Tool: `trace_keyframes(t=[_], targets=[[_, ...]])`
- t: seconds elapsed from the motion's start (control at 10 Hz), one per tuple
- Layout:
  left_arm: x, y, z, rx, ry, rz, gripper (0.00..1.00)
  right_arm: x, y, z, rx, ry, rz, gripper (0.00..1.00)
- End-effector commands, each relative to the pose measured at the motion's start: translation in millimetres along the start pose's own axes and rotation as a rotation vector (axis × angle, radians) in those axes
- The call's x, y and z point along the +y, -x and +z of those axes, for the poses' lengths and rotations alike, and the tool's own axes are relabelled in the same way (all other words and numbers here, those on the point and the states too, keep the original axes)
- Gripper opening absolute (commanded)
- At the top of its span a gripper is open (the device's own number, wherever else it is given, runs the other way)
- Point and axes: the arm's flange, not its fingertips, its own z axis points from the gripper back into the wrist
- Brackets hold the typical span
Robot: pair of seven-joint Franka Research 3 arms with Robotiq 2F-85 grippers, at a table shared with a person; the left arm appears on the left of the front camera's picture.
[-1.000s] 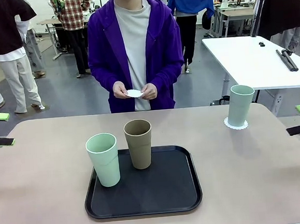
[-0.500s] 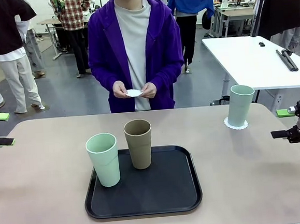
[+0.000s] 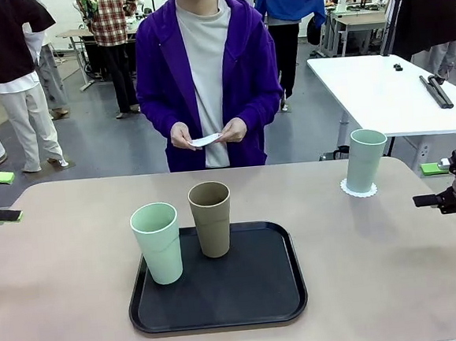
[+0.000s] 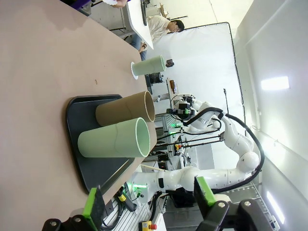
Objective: Place coasters on the table and set cups on them.
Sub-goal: Take one Reusable plastic cup from the Flat Tray and place it on a coaster set by the human.
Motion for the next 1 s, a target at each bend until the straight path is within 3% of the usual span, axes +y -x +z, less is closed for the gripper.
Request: trace_keyframes(t=[0.0, 0.9], targets=[[0.3, 1.0, 0.9, -0.006, 0.010, -0.013, 1.00, -2.4, 0.6, -0.2, 0.000, -0.002, -0.007, 1.00], [0.3, 1.0, 0.9, -0.006, 0.010, -0.013, 1.00, -2.4, 0.6, -0.2, 0.000, -0.002, -0.007, 1.00]])
